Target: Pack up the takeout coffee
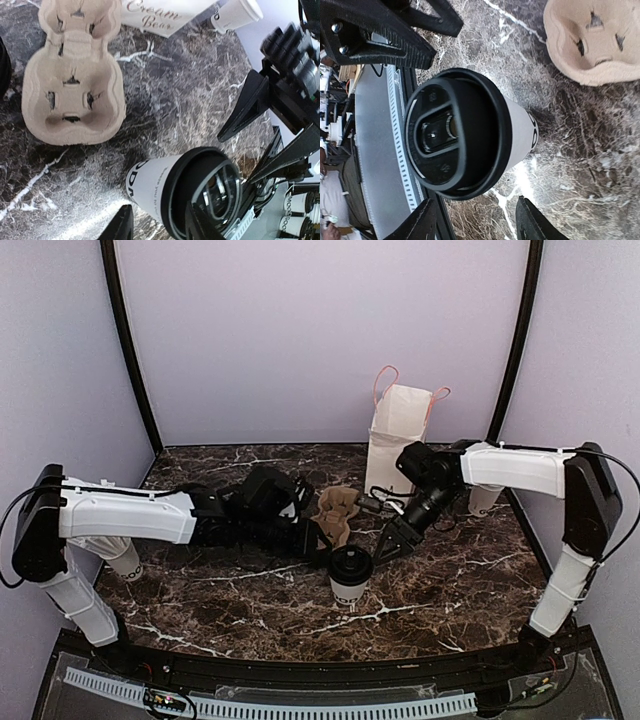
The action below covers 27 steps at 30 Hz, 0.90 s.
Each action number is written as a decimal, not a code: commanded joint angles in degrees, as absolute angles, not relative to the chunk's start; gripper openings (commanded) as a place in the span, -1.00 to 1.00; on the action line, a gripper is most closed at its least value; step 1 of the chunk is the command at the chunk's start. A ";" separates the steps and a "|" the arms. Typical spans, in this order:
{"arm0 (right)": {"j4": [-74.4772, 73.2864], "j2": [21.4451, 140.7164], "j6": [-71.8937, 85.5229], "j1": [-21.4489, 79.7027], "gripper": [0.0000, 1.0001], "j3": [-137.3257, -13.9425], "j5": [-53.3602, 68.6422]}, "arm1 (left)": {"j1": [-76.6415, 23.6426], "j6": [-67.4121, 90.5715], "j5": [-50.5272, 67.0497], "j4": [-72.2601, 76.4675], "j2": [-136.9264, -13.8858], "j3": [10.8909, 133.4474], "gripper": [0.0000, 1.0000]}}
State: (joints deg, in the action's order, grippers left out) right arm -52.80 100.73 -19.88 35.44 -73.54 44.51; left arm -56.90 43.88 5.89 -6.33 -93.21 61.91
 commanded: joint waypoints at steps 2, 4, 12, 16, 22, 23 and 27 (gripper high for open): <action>-54.89 95.79 -23.73 35.07 0.13 -76.21 42.90 | -57.02 41.14 3.50 -7.57 -88.43 63.64 -0.17; -55.73 94.30 -24.55 35.01 0.15 -77.04 42.45 | -57.04 39.21 3.91 -6.85 -87.53 63.23 -0.07; -60.53 85.24 -26.18 32.64 0.38 -90.80 36.76 | -61.19 24.82 -4.59 -19.91 -89.60 72.43 0.39; -56.37 78.67 -24.40 27.98 0.50 -91.30 32.78 | -63.96 20.01 -10.23 -34.94 -96.01 85.02 0.42; -51.22 72.26 -20.88 9.20 0.59 -89.39 36.88 | -65.20 16.07 -7.40 -45.76 -102.94 92.71 0.89; -48.26 70.43 -19.57 6.58 0.63 -87.14 36.95 | -65.21 15.99 -6.29 -45.91 -103.33 93.07 0.96; -38.97 65.39 -16.62 -1.26 0.65 -78.22 35.74 | -65.23 16.88 -3.95 -45.63 -105.27 94.97 0.96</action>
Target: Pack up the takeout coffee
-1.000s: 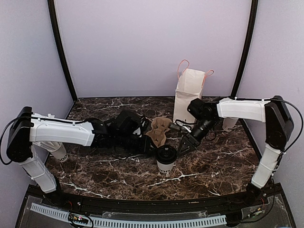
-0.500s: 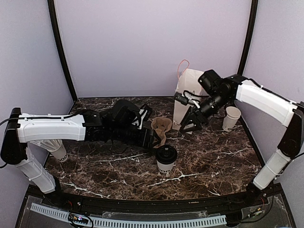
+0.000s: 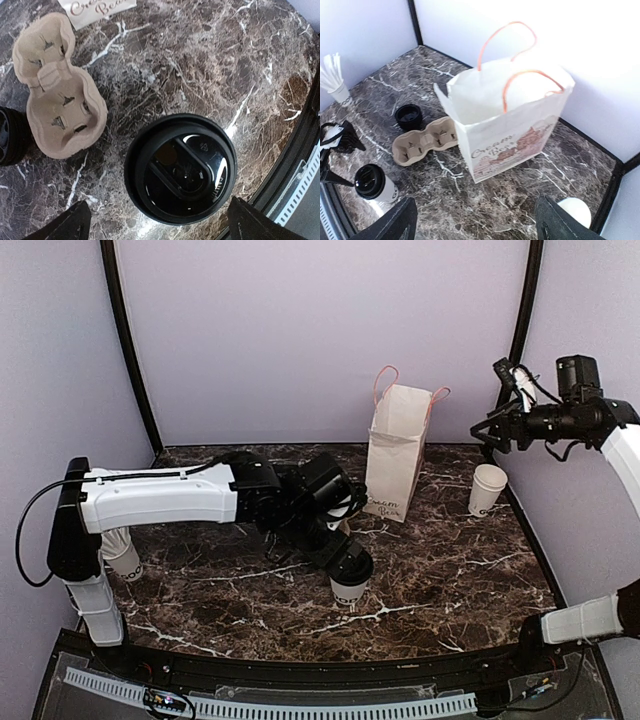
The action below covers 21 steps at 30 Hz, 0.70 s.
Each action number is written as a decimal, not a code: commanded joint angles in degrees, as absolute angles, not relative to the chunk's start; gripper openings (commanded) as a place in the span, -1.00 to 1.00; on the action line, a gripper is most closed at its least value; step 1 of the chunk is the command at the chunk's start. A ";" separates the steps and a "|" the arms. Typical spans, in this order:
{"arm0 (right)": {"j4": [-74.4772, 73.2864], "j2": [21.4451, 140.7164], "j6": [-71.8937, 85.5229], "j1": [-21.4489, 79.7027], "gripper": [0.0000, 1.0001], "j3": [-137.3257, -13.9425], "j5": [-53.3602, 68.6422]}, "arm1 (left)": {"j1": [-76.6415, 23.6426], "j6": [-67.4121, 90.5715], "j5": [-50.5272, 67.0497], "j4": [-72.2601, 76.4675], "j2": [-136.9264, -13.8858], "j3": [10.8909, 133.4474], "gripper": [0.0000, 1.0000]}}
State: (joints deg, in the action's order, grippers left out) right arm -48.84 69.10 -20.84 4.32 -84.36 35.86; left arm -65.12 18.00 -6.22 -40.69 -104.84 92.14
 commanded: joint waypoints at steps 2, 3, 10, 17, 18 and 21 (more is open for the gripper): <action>-34.60 64.86 -14.79 -4.46 0.73 -74.10 34.39 | -65.22 17.37 -2.58 -45.20 -105.80 95.35 0.92; -33.05 64.85 -13.59 -5.20 0.73 -72.58 32.30 | -65.22 17.68 -1.83 -45.14 -106.03 95.64 0.90; -30.48 65.65 -11.81 -5.58 0.75 -69.24 30.50 | -65.21 18.15 -0.76 -47.17 -108.62 98.41 0.80; -30.34 66.01 -12.15 -5.54 0.74 -68.08 33.78 | -65.21 18.06 -0.61 -48.29 -111.70 102.03 0.79; -30.25 65.97 -12.14 -5.56 0.74 -67.96 34.16 | -65.21 18.03 -0.90 -48.90 -112.14 102.52 0.79; -30.23 66.08 -12.06 -5.55 0.75 -67.81 35.02 | -65.21 17.94 -1.25 -49.51 -113.80 104.20 0.81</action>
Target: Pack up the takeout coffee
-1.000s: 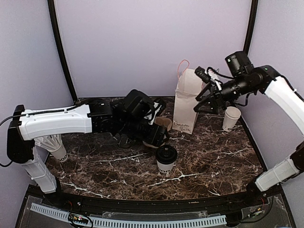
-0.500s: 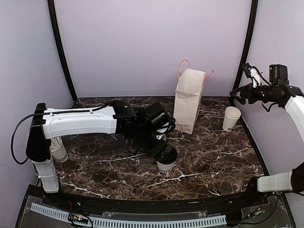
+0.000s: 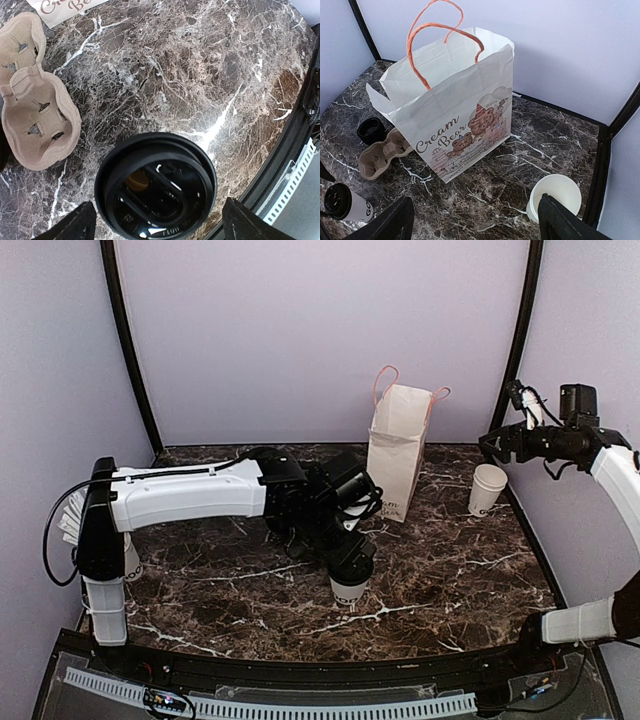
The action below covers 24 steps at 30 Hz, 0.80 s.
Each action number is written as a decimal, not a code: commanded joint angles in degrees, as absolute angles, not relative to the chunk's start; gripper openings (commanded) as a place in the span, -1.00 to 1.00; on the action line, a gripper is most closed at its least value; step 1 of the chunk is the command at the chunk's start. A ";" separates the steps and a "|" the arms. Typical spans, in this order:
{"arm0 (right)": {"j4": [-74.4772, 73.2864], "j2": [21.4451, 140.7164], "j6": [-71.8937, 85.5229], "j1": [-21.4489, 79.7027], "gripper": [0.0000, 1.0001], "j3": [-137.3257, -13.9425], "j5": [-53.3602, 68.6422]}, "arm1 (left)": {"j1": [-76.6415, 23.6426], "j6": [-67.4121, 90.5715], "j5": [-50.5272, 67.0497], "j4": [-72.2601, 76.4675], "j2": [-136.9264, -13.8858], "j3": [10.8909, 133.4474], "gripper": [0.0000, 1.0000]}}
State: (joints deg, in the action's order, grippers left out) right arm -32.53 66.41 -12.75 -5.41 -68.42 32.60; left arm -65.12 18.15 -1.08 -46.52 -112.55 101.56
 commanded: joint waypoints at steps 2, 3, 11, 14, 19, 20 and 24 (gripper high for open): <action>-30.30 66.19 -12.15 -5.54 0.75 -67.71 35.39 | -65.30 18.14 -1.27 -49.61 -114.57 104.62 0.82; -30.24 66.25 -12.12 -5.54 0.75 -67.65 35.60 | -65.30 18.29 -1.20 -49.62 -114.81 104.74 0.82; -30.15 66.17 -11.99 -5.56 0.75 -67.33 36.83 | -65.30 18.93 -2.58 -50.25 -116.29 105.45 0.72; -30.06 66.03 -11.95 -5.56 0.75 -67.24 36.67 | -65.30 19.03 -2.49 -50.27 -116.55 105.37 0.66; -29.91 65.83 -11.88 -5.54 0.75 -66.83 36.65 | -65.62 18.79 -2.70 -50.82 -116.55 105.57 0.69; -29.91 65.80 -11.94 -5.55 0.75 -66.76 36.65 | -65.77 18.56 -3.47 -51.27 -116.54 105.65 0.72; -29.80 65.71 -11.95 -5.58 0.75 -66.62 36.65 | -66.93 17.97 -6.33 -52.80 -116.42 106.97 0.76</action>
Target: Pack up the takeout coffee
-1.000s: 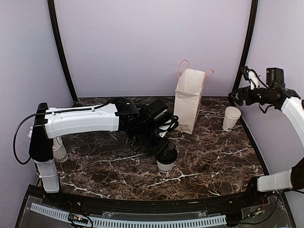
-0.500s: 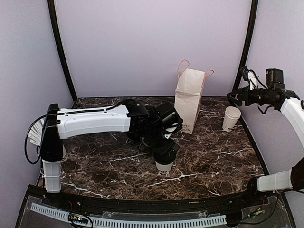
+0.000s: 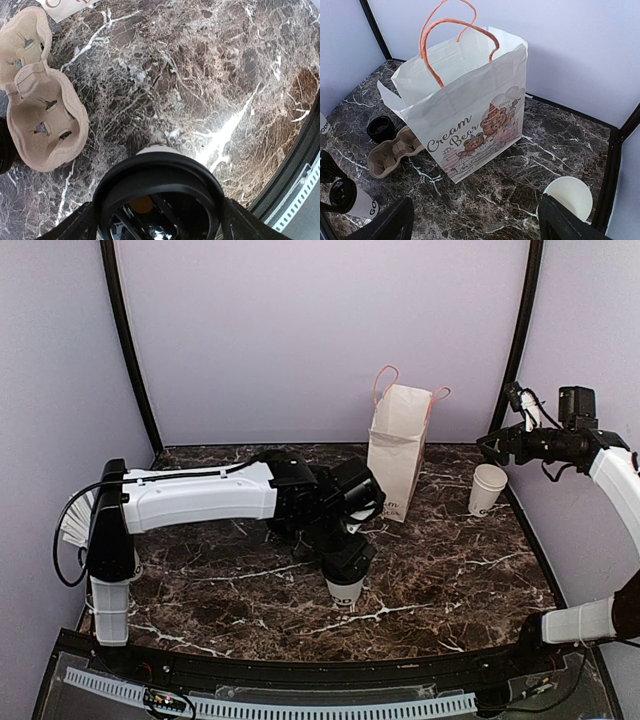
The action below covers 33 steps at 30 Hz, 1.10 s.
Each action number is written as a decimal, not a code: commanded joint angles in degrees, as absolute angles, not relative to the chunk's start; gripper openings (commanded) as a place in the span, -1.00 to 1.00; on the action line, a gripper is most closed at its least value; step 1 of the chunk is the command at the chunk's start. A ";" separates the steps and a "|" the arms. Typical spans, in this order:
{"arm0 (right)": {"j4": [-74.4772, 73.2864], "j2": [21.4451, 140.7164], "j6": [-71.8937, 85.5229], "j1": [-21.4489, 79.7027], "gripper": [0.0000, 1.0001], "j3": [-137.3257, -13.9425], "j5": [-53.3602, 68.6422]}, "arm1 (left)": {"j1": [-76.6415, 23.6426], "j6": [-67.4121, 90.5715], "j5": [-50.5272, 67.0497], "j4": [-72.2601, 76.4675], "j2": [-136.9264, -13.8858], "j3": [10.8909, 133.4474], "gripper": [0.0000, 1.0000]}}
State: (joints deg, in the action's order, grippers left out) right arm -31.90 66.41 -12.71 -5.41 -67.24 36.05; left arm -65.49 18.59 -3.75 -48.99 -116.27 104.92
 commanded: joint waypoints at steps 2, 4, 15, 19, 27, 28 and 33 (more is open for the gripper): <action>-29.84 65.71 -11.90 -5.54 0.75 -66.54 36.65 | -67.35 17.90 -7.92 -53.65 -116.13 107.73 0.78; -29.81 65.72 -11.95 -5.54 0.75 -66.45 36.58 | -67.69 18.07 -8.91 -54.37 -115.59 108.27 0.80; -29.71 65.39 -11.86 -5.54 0.75 -66.14 36.56 | -67.80 18.69 -8.40 -53.59 -114.57 106.47 0.82; -29.72 65.29 -11.72 -5.54 0.75 -66.02 36.82 | -67.76 18.73 -8.82 -52.91 -114.84 106.25 0.80; -29.62 64.93 -11.76 -5.56 0.74 -65.59 36.91 | -67.76 18.48 -8.19 -51.83 -116.36 106.39 0.77; -29.58 64.83 -11.76 -5.55 0.75 -65.57 36.91 | -67.76 18.46 -8.00 -51.78 -116.45 106.41 0.75; -29.49 64.77 -11.84 -5.54 0.75 -65.23 36.91 | -67.68 18.44 -7.72 -51.88 -117.03 106.31 0.71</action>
State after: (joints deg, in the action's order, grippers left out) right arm -31.55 65.95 -12.38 -5.41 -66.06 36.21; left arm -67.72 18.41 -8.03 -51.90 -116.57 106.78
